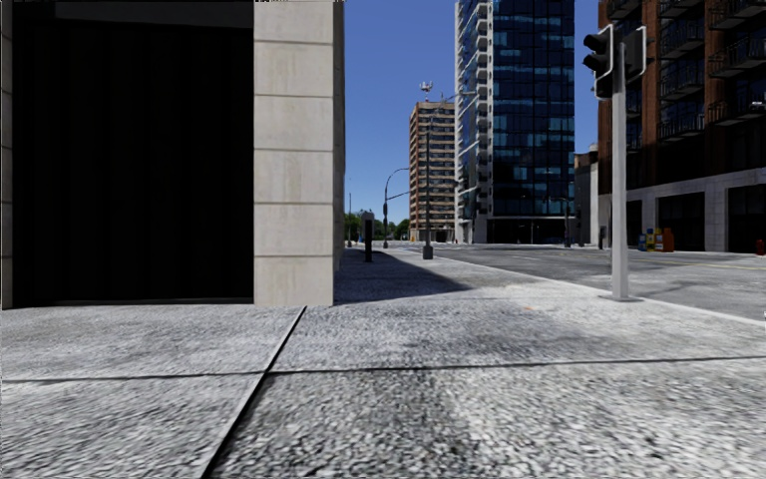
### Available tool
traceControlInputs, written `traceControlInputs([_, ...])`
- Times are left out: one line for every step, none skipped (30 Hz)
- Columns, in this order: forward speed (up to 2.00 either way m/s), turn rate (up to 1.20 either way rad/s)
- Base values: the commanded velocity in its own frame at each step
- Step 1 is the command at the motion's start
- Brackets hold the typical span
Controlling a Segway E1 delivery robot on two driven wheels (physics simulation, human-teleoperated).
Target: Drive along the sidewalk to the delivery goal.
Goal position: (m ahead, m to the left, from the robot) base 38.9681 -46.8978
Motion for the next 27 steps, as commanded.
traceControlInputs([1.65,-0.37])
traceControlInputs([1.65,-0.37])
traceControlInputs([1.65,-0.37])
traceControlInputs([1.65,-0.37])
traceControlInputs([1.65,-0.37])
traceControlInputs([1.74,-0.38])
traceControlInputs([2.0,-0.38])
traceControlInputs([2.0,-0.38])
traceControlInputs([2.0,-0.38])
traceControlInputs([2.0,-0.38])
traceControlInputs([2.0,-0.38])
traceControlInputs([2.0,-0.38])
traceControlInputs([2.0,-0.33])
traceControlInputs([2.0,-0.27])
traceControlInputs([2.0,0.0])
traceControlInputs([2.0,0.0])
traceControlInputs([2.0,0.0])
traceControlInputs([2.0,0.0])
traceControlInputs([2.0,0.0])
traceControlInputs([2.0,0.0])
traceControlInputs([2.0,0.0])
traceControlInputs([2.0,0.0])
traceControlInputs([2.0,0.0])
traceControlInputs([2.0,0.0])
traceControlInputs([2.0,0.0])
traceControlInputs([2.0,0.0])
traceControlInputs([2.0,0.0])
